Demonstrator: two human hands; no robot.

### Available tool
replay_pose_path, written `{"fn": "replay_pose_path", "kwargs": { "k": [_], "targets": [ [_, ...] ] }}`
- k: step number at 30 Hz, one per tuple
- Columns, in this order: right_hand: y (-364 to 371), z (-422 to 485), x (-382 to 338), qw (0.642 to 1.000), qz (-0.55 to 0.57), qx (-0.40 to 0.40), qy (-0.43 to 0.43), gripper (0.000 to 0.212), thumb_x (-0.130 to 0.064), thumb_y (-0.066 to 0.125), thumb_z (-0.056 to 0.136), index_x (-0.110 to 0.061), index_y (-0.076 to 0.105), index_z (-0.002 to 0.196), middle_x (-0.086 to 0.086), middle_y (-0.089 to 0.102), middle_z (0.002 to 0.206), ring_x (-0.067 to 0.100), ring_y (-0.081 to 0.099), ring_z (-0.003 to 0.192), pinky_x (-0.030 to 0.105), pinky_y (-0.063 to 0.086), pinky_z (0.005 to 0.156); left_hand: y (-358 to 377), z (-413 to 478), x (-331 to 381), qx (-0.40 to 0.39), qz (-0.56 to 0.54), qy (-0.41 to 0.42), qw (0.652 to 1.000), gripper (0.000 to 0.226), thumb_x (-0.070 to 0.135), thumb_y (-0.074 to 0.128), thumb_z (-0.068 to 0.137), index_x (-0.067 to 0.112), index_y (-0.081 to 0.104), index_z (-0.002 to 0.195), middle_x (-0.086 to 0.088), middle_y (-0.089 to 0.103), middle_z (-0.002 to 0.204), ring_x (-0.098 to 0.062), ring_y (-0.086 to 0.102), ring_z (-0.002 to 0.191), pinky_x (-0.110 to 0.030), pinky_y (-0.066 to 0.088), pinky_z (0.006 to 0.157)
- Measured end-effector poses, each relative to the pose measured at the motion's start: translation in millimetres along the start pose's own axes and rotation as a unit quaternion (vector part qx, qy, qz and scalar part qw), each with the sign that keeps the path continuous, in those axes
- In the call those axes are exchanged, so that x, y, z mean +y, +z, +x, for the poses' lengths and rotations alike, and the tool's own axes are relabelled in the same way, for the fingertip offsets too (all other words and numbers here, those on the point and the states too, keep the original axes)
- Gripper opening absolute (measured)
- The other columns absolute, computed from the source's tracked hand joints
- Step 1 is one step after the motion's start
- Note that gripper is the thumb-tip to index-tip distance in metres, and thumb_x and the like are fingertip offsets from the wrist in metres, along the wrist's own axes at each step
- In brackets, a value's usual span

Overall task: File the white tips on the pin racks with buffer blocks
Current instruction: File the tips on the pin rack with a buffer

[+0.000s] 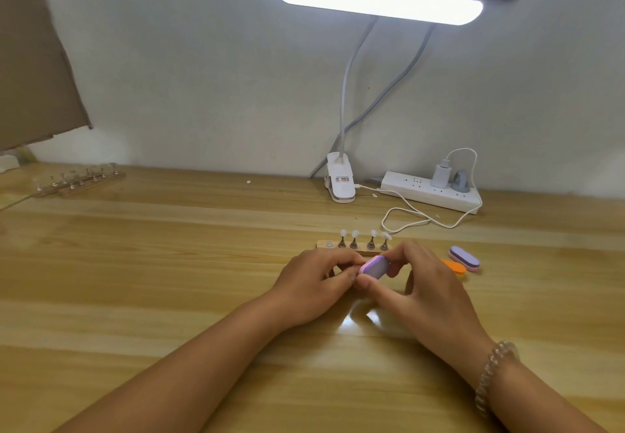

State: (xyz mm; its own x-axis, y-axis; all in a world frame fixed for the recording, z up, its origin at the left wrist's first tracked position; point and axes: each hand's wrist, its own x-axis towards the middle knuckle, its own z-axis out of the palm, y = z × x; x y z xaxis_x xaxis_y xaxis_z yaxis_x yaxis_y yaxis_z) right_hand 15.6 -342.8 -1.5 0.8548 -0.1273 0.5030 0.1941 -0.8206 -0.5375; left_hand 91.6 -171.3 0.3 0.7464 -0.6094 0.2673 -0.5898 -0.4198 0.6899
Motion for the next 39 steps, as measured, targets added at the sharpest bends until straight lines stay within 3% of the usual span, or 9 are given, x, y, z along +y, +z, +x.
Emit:
{"fn": "replay_pose_path", "kwargs": {
  "k": [4, 9, 13, 18, 22, 26, 31, 36, 39],
  "targets": [
    [-5, 8, 10, 0.991, 0.082, 0.064, 0.079, 0.026, -0.042, 0.077, 0.076, -0.028, 0.061, 0.089, -0.011, 0.063, 0.089, 0.002, 0.048, 0.067, 0.028, 0.040, 0.069, 0, 0, 2, 0.003, -0.015, 0.001, 1.000, 0.021, 0.026, 0.056, 0.099, 0.039, 0.068, 0.090, 0.023, 0.067, 0.077, 0.002, 0.051, 0.068, -0.022, 0.036, 0.065],
    [0, -1, -4, 1.000, 0.021, 0.001, -0.014, 0.028, -0.045, 0.076, 0.075, -0.034, 0.054, 0.088, -0.016, 0.055, 0.090, 0.002, 0.051, 0.071, 0.028, 0.043, 0.060, 1, 1, 1, 0.004, 0.001, -0.006, 1.000, 0.026, 0.025, 0.056, 0.097, 0.048, 0.063, 0.088, 0.025, 0.062, 0.074, 0.000, 0.048, 0.063, -0.025, 0.035, 0.063],
    [-2, 3, 0, 0.999, 0.023, 0.021, 0.006, 0.025, -0.048, 0.074, 0.075, -0.035, 0.055, 0.084, -0.016, 0.055, 0.087, 0.000, 0.051, 0.073, 0.028, 0.041, 0.062, 0, 1, 1, 0.001, 0.001, 0.001, 1.000, 0.025, 0.025, 0.057, 0.098, 0.047, 0.064, 0.088, 0.022, 0.064, 0.077, 0.001, 0.048, 0.062, -0.023, 0.033, 0.062],
    [-2, -2, -2, 0.999, 0.021, -0.025, -0.023, 0.027, -0.055, 0.070, 0.074, -0.036, 0.055, 0.084, -0.017, 0.057, 0.085, 0.001, 0.053, 0.071, 0.022, 0.036, 0.058, 0, 0, -1, -0.002, 0.005, -0.006, 1.000, 0.021, 0.025, 0.056, 0.097, 0.041, 0.070, 0.097, 0.019, 0.065, 0.082, -0.003, 0.047, 0.064, -0.027, 0.037, 0.064],
    [-5, 4, 1, 0.999, 0.045, 0.017, 0.015, 0.023, -0.051, 0.072, 0.075, -0.034, 0.061, 0.086, -0.015, 0.060, 0.084, 0.000, 0.053, 0.076, 0.024, 0.038, 0.065, 0, 0, 1, -0.005, -0.003, 0.004, 1.000, 0.023, 0.025, 0.057, 0.098, 0.046, 0.065, 0.091, 0.023, 0.066, 0.079, -0.001, 0.048, 0.063, -0.024, 0.034, 0.063],
    [-3, -4, -6, 0.999, 0.005, -0.028, -0.044, 0.027, -0.053, 0.070, 0.074, -0.034, 0.057, 0.089, -0.017, 0.057, 0.086, 0.000, 0.053, 0.073, 0.017, 0.032, 0.058, 0, 0, -1, -0.001, -0.003, -0.004, 1.000, 0.023, 0.021, 0.056, 0.097, 0.041, 0.068, 0.095, 0.019, 0.063, 0.080, -0.006, 0.048, 0.067, -0.028, 0.037, 0.065],
    [-5, 4, 0, 0.999, 0.035, 0.017, -0.005, 0.021, -0.042, 0.075, 0.077, -0.030, 0.064, 0.091, -0.015, 0.061, 0.089, 0.000, 0.055, 0.079, 0.022, 0.038, 0.067, -1, 0, 1, -0.007, -0.010, 0.005, 1.000, 0.025, 0.022, 0.057, 0.098, 0.045, 0.064, 0.091, 0.021, 0.067, 0.080, -0.003, 0.049, 0.066, -0.026, 0.038, 0.066],
    [-2, -3, -6, 0.998, 0.009, -0.014, -0.053, 0.025, -0.047, 0.073, 0.076, -0.033, 0.062, 0.093, -0.018, 0.060, 0.090, -0.005, 0.052, 0.070, 0.018, 0.035, 0.059, 0, 0, -1, -0.002, -0.009, -0.005, 1.000, 0.022, 0.022, 0.055, 0.098, 0.040, 0.067, 0.093, 0.021, 0.063, 0.079, -0.003, 0.047, 0.064, -0.026, 0.037, 0.064],
    [-4, 4, -1, 0.999, 0.044, 0.008, -0.005, 0.020, -0.042, 0.076, 0.077, -0.031, 0.064, 0.090, -0.015, 0.063, 0.089, 0.000, 0.054, 0.074, 0.022, 0.039, 0.065, 0, 0, 1, -0.003, -0.015, -0.001, 1.000, 0.025, 0.022, 0.056, 0.098, 0.044, 0.065, 0.090, 0.019, 0.066, 0.082, -0.004, 0.050, 0.068, -0.027, 0.038, 0.066]
  ]
}}
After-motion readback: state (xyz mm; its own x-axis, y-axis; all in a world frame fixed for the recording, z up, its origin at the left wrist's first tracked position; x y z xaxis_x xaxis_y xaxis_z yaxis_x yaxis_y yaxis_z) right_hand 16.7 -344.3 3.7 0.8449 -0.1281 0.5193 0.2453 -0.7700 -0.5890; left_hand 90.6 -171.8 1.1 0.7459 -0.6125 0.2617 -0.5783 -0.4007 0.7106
